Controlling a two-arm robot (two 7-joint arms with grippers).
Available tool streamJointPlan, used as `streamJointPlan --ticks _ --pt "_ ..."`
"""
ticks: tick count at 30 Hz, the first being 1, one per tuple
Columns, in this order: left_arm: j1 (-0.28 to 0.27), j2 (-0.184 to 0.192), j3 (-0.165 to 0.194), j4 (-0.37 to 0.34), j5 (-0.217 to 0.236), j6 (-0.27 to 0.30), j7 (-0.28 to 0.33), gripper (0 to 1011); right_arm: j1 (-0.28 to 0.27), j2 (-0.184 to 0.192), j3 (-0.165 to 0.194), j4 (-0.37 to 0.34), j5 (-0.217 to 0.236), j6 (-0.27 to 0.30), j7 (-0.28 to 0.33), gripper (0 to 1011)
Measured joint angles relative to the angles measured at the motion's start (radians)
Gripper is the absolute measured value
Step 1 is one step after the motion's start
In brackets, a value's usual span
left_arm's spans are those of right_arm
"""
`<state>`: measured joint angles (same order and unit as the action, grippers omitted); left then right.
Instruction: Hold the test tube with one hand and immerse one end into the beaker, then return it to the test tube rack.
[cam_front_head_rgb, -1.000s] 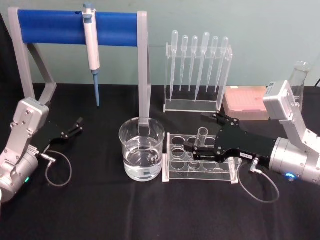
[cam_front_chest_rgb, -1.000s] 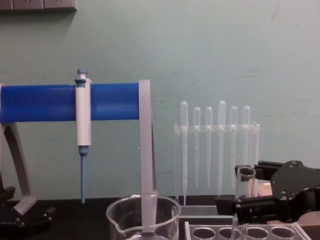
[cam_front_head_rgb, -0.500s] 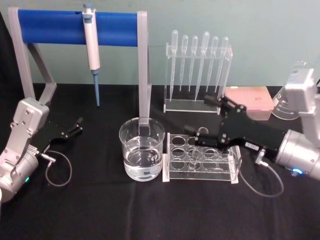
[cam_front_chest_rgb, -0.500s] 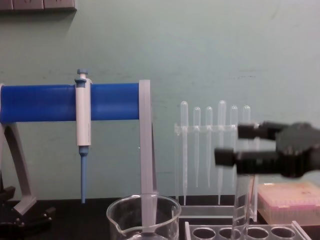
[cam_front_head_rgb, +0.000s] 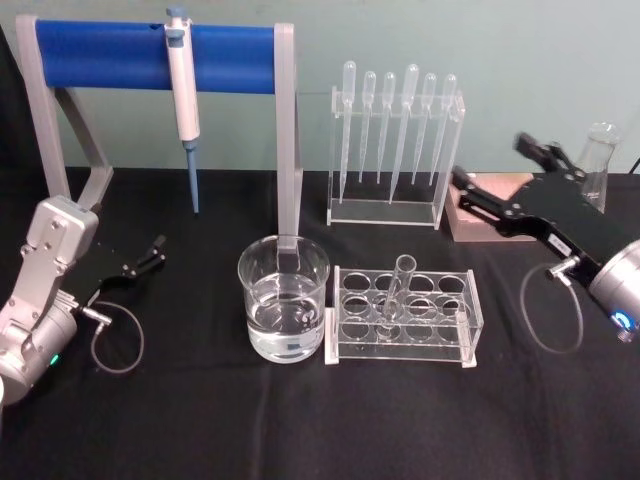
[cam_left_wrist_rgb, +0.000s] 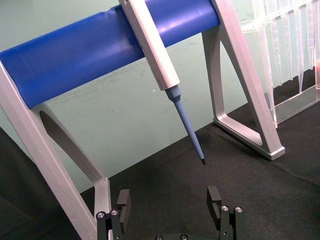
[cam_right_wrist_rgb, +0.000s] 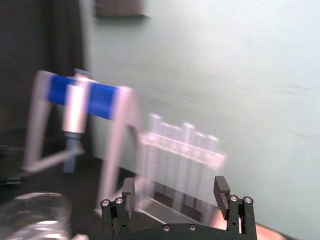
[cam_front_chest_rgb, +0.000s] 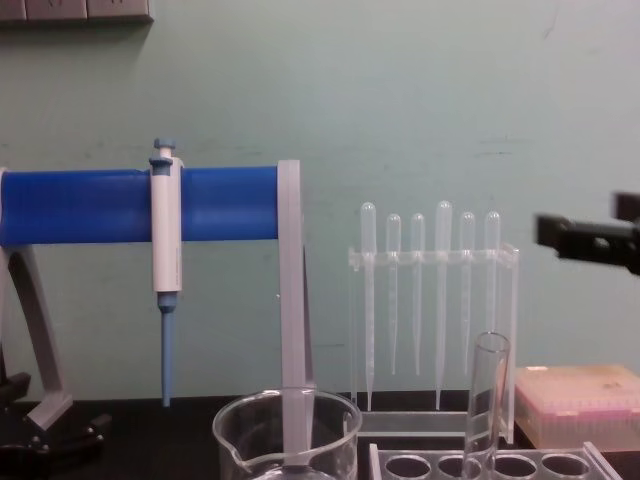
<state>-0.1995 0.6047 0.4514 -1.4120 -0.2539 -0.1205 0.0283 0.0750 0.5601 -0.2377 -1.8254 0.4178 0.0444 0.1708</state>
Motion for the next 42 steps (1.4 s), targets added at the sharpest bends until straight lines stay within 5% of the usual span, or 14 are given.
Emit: streamJointPlan --ticks 7,13,21,42 --pt "0.0 0.0 0.0 0.0 0.0 0.0 0.0 1000 -0.044 -0.082 0.02 0.044 -0.115 0.045 -0.203 1002" --pt "0.0 0.0 0.0 0.0 0.0 0.0 0.0 1000 -0.049 -0.127 0.023 0.101 -0.166 0.052 -0.266 1002" --pt "0.0 0.0 0.0 0.0 0.0 0.0 0.0 1000 -0.045 -0.151 0.022 0.135 -0.198 0.048 -0.267 1002" --pt "0.0 0.0 0.0 0.0 0.0 0.0 0.0 1000 -0.041 -0.157 0.022 0.147 -0.195 0.03 -0.236 1002"
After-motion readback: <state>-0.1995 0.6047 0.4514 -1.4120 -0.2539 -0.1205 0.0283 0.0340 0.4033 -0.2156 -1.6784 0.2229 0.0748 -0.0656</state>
